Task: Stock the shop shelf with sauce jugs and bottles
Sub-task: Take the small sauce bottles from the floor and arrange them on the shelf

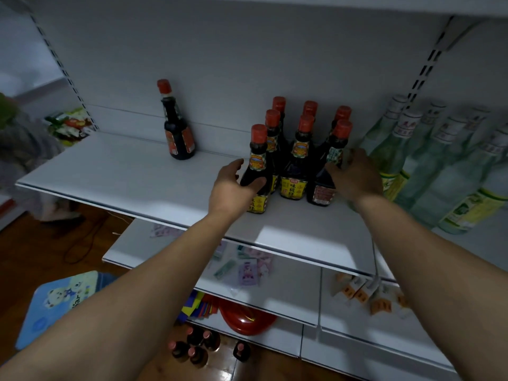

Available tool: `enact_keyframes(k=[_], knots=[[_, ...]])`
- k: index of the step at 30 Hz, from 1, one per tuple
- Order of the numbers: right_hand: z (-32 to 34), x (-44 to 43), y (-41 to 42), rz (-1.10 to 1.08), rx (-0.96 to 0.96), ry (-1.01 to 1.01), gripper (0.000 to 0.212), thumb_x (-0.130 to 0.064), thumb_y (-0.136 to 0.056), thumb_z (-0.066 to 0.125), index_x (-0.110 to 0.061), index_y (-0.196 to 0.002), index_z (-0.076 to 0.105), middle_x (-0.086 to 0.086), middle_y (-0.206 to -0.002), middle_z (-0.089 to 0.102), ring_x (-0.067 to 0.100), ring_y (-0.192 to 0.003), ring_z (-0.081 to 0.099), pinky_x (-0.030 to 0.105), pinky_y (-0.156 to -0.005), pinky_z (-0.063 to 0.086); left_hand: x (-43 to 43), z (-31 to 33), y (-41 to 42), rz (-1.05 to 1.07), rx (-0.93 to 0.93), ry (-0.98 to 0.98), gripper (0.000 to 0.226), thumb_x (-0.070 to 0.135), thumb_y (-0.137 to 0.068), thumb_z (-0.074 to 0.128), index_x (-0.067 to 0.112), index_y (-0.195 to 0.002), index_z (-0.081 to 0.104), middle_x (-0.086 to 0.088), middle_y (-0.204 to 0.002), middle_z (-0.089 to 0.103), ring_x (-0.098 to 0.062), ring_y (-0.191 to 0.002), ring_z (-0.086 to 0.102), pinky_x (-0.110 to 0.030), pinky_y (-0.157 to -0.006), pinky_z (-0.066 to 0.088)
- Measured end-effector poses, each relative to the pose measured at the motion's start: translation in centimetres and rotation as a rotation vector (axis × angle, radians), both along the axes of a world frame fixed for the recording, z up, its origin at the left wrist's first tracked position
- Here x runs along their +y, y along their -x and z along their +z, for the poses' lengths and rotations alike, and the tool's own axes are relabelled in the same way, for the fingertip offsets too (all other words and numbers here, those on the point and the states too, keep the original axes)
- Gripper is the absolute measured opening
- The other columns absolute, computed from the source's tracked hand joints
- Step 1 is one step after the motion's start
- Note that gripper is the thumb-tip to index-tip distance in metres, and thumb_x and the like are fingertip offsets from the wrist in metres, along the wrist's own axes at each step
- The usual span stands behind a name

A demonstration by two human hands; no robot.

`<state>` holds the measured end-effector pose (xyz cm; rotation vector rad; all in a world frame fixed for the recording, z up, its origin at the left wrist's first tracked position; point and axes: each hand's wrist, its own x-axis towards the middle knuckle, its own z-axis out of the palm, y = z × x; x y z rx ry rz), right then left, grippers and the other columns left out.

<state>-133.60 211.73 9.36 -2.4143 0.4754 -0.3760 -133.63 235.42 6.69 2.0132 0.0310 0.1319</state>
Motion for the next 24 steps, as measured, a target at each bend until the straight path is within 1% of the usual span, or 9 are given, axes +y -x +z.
enact_keyframes(k=[4, 6, 9, 11, 14, 17, 21, 23, 24], knots=[[0.4, 1.5, 1.8, -0.089, 0.032, -0.001, 0.07, -0.042, -0.088, 0.062, -0.01, -0.144, 0.034, 0.016, -0.145, 0.044, 0.036, -0.129, 0.046, 0.042, -0.101, 0.043, 2.2, 0.4, 2.4, -0.012, 0.009, 0.031, 0.061, 0.044, -0.083, 0.069, 0.021, -0.135, 0.048, 0.002, -0.137, 0.049, -0.014, -0.118, 0.052, -0.036, -0.098, 0.047], [0.3, 2.9, 3.2, -0.123, 0.021, -0.006, 0.065, -0.043, -0.087, 0.062, -0.011, -0.139, 0.039, 0.016, -0.14, 0.048, 0.036, -0.125, 0.049, 0.04, -0.096, 0.046, 3.6, 0.3, 4.0, -0.04, 0.024, 0.05, 0.054, 0.046, -0.084, 0.067, 0.024, -0.131, 0.051, 0.006, -0.129, 0.055, -0.011, -0.109, 0.056, -0.036, -0.094, 0.049], [0.1, 5.6, 5.6, -0.166, -0.073, -0.006, 0.048, -0.038, -0.085, 0.064, -0.012, -0.123, 0.052, 0.014, -0.122, 0.061, 0.036, -0.112, 0.057, 0.034, -0.081, 0.045, 5.9, 0.0, 6.7, -0.116, 0.099, 0.115, 0.04, 0.045, -0.086, 0.065, 0.024, -0.119, 0.059, 0.011, -0.105, 0.062, -0.005, -0.089, 0.061, -0.028, -0.076, 0.053], [-0.3, 7.8, 7.2, -0.186, -0.108, -0.028, 0.04, -0.038, -0.084, 0.065, -0.015, -0.116, 0.059, 0.011, -0.114, 0.066, 0.035, -0.106, 0.06, 0.035, -0.079, 0.047, 7.6, -1.0, 8.2, -0.19, 0.163, 0.097, 0.031, 0.047, -0.085, 0.065, 0.024, -0.106, 0.064, 0.008, -0.096, 0.063, -0.008, -0.085, 0.064, -0.03, -0.074, 0.053], [-1.7, 11.0, 9.5, -0.18, -0.106, -0.047, 0.032, -0.042, -0.084, 0.062, -0.019, -0.106, 0.061, 0.003, -0.105, 0.069, 0.031, -0.1, 0.061, 0.037, -0.08, 0.049, 10.0, -4.4, 9.9, -0.345, 0.325, -0.003, 0.035, 0.062, -0.076, 0.066, 0.029, -0.089, 0.065, 0.007, -0.092, 0.068, -0.017, -0.09, 0.067, -0.038, -0.084, 0.054], [-4.4, 14.0, 11.9, -0.172, -0.101, -0.064, 0.026, -0.043, -0.086, 0.061, -0.022, -0.102, 0.058, -0.006, -0.096, 0.066, 0.024, -0.092, 0.062, 0.037, -0.078, 0.049, 12.2, -9.0, 11.4, -0.451, 0.508, -0.122, 0.052, 0.076, -0.061, 0.06, 0.031, -0.085, 0.066, 0.006, -0.093, 0.069, -0.016, -0.091, 0.065, -0.039, -0.086, 0.054], [-10.2, 17.0, 14.9, -0.127, -0.02, -0.061, 0.025, -0.04, -0.086, 0.062, -0.021, -0.104, 0.061, -0.005, -0.098, 0.066, 0.021, -0.089, 0.062, 0.037, -0.076, 0.051, 14.1, -15.7, 13.2, -0.408, 0.717, -0.237, 0.049, 0.071, -0.068, 0.065, 0.026, -0.087, 0.064, 0.001, -0.092, 0.069, -0.019, -0.084, 0.066, -0.034, -0.081, 0.054], [-13.5, 17.8, 16.0, -0.1, 0.06, -0.055, 0.027, -0.039, -0.086, 0.063, -0.021, -0.106, 0.062, -0.005, -0.099, 0.066, 0.02, -0.089, 0.062, 0.036, -0.076, 0.052, 14.5, -19.2, 14.0, -0.375, 0.782, -0.26, 0.05, 0.069, -0.07, 0.065, 0.023, -0.088, 0.063, -0.005, -0.092, 0.071, -0.026, -0.083, 0.067, -0.036, -0.078, 0.053], [-15.2, 18.1, 16.4, -0.089, 0.098, -0.055, 0.027, -0.04, -0.086, 0.063, -0.021, -0.107, 0.062, -0.005, -0.1, 0.066, 0.02, -0.088, 0.062, 0.036, -0.077, 0.052, 14.5, -20.9, 14.4, -0.386, 0.792, -0.265, 0.049, 0.068, -0.073, 0.065, 0.022, -0.091, 0.063, -0.009, -0.096, 0.071, -0.03, -0.088, 0.067, -0.039, -0.079, 0.053]])
